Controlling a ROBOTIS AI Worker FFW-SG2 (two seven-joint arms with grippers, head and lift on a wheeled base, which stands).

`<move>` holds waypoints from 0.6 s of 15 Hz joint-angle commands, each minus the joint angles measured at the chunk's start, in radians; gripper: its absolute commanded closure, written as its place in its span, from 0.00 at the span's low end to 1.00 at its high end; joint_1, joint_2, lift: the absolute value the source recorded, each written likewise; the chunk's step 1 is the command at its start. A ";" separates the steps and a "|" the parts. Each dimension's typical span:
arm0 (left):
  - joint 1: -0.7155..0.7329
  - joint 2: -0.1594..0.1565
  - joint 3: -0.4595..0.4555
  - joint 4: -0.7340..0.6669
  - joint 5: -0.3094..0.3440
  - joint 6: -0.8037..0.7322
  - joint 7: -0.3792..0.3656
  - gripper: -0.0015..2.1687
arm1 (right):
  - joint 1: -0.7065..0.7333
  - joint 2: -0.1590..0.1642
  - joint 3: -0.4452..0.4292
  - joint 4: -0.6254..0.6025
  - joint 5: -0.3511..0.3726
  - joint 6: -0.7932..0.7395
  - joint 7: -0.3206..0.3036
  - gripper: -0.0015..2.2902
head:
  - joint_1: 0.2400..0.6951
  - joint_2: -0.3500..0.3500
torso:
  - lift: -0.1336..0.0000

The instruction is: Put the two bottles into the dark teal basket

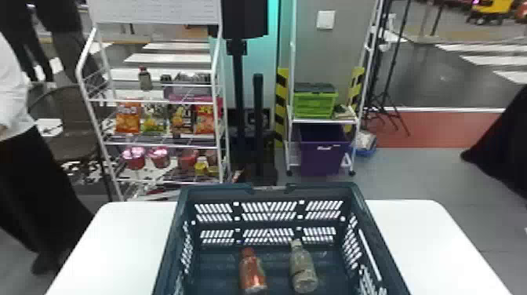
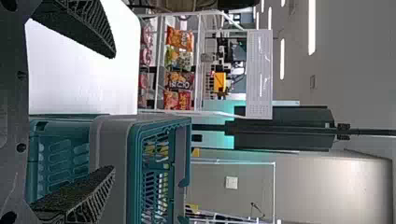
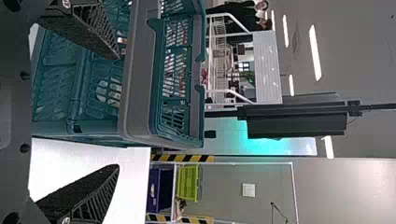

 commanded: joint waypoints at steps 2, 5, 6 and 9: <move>-0.009 0.001 0.001 0.010 0.001 0.013 0.000 0.01 | -0.001 0.001 -0.002 0.000 0.000 0.003 0.000 0.02 | 0.57 0.50 | 1.00; -0.014 0.004 0.002 0.010 0.010 0.013 -0.002 0.01 | -0.004 0.001 0.000 -0.001 0.001 0.012 -0.001 0.02 | 0.57 0.50 | 1.00; -0.016 0.005 0.002 0.014 0.013 0.013 -0.002 0.01 | -0.004 0.001 0.000 -0.001 0.003 0.012 -0.001 0.02 | 0.57 0.50 | 1.00; -0.020 0.007 0.002 0.024 0.018 0.013 -0.003 0.01 | -0.003 0.001 -0.002 -0.003 0.001 0.009 -0.001 0.02 | 0.57 0.50 | 1.00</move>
